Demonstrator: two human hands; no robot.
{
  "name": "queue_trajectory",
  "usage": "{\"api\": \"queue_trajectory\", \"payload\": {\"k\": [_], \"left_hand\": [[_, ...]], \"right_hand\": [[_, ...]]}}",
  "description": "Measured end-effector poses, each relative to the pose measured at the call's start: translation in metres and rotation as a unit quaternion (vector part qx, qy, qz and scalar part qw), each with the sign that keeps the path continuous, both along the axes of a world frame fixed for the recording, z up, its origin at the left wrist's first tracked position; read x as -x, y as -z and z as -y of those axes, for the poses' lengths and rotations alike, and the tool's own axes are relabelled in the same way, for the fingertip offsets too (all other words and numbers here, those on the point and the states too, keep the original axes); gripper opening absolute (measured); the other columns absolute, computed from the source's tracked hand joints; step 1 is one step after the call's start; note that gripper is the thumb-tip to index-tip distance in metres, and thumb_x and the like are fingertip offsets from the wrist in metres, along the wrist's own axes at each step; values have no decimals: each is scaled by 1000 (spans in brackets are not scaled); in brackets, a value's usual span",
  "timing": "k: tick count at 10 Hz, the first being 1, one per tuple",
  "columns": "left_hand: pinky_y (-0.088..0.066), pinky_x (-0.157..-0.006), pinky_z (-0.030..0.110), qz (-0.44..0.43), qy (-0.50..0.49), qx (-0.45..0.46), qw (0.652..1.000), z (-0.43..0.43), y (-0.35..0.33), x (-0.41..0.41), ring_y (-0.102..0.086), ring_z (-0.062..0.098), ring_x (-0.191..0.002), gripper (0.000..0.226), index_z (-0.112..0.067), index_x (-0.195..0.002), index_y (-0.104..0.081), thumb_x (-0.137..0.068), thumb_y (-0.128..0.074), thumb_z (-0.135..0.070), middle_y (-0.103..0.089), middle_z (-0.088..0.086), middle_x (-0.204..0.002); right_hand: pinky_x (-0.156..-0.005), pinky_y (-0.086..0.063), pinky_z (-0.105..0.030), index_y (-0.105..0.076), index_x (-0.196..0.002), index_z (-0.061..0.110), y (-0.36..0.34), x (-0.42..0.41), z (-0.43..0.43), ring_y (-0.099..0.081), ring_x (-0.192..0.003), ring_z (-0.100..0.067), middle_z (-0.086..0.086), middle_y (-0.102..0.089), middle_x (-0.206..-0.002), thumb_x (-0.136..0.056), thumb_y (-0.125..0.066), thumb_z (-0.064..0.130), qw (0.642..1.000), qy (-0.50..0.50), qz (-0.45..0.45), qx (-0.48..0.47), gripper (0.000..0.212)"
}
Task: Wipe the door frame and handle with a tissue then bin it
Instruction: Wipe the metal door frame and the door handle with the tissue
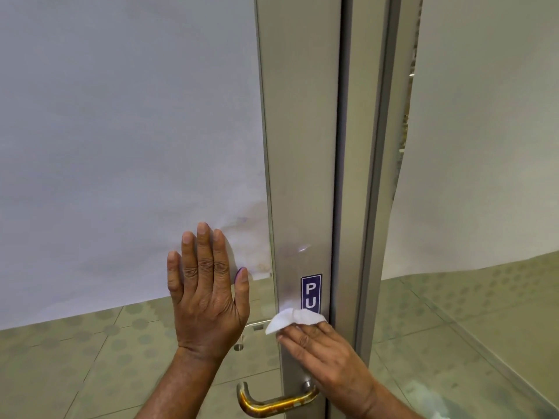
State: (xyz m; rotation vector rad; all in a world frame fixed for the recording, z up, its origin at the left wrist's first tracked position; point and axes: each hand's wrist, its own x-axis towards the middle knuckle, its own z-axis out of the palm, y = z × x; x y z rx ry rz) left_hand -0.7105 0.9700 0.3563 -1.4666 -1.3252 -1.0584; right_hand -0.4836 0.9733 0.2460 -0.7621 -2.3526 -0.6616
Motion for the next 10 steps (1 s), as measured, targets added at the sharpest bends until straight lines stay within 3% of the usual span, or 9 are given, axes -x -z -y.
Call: {"api": "queue_trajectory", "payload": {"k": [1,2,3,5,6,7,8,9,10], "left_hand": [[3,-132,42,0,1,-4,1000,0,0,0,7,22,-162,66,-9,-165,-4,-110,-25,-40,10,4,-175],[3,-132,41,4,2,-3,1000,0,0,0,7,21,-162,66,-9,-165,-3,-110,-24,-40,10,3,-175],[3,-132,41,1,6,-5,1000,-1,1,0,7,21,-162,66,-10,-165,-3,-110,-25,-40,10,3,-175],[2,-132,42,0,1,-6,1000,-2,2,0,5,23,-162,66,-9,-165,-6,-110,-26,-40,8,5,-175],[3,-132,42,1,2,-6,1000,-3,1,1,6,23,-162,66,-9,-165,-5,-110,-26,-40,8,5,-175],[3,-132,42,2,1,-7,1000,-2,1,0,6,22,-162,66,-9,-165,-5,-110,-26,-40,8,5,-175],[3,-132,42,-1,2,-9,1000,-1,2,1,5,23,-163,66,-9,-165,-6,-110,-26,-40,8,6,-175],[2,-132,43,-5,2,-13,1000,-2,1,1,5,23,-163,67,-9,-165,-6,-110,-28,-39,8,6,-175],[2,-132,43,-4,1,-13,1000,-3,0,1,6,23,-163,67,-9,-164,-6,-110,-28,-39,9,5,-175]], "right_hand": [[-121,-31,-38,-23,-158,19,-9,-2,0,-24,-152,-12,2,-33,-160,-87,-69,11,999,-15,-27,-9,85],[-126,-18,-36,-27,-156,19,-40,12,-4,-30,-150,-14,0,-35,-158,-97,-53,6,986,-16,-159,-42,66],[-125,-22,-39,-36,-151,14,-56,26,-9,-37,-147,-18,-4,-46,-153,-106,-45,16,968,-19,-245,-58,46],[-124,-23,-37,-44,-148,16,-14,0,4,-38,-146,-15,-1,-46,-151,-105,-42,13,994,-31,-97,-35,43],[-123,-25,-39,-34,-154,16,-33,5,-3,-35,-148,-17,-2,-42,-155,-96,-62,10,990,-25,-132,-45,64],[-125,-22,-39,-35,-152,14,-54,25,-10,-35,-148,-18,-6,-46,-152,-101,-57,16,975,-19,-214,-55,55],[-126,-17,-36,-35,-150,15,-33,23,-1,-26,-151,-12,-3,-45,-150,-107,-39,14,987,-42,-148,-36,44],[-126,-16,-34,-37,-151,16,-20,5,4,-29,-149,-11,-1,-45,-151,-100,-52,12,995,-48,-82,-27,54],[-124,-25,-40,-39,-150,10,-38,10,-7,-38,-146,-19,-7,-46,-152,-95,-64,11,985,-41,-165,-38,60]]}}
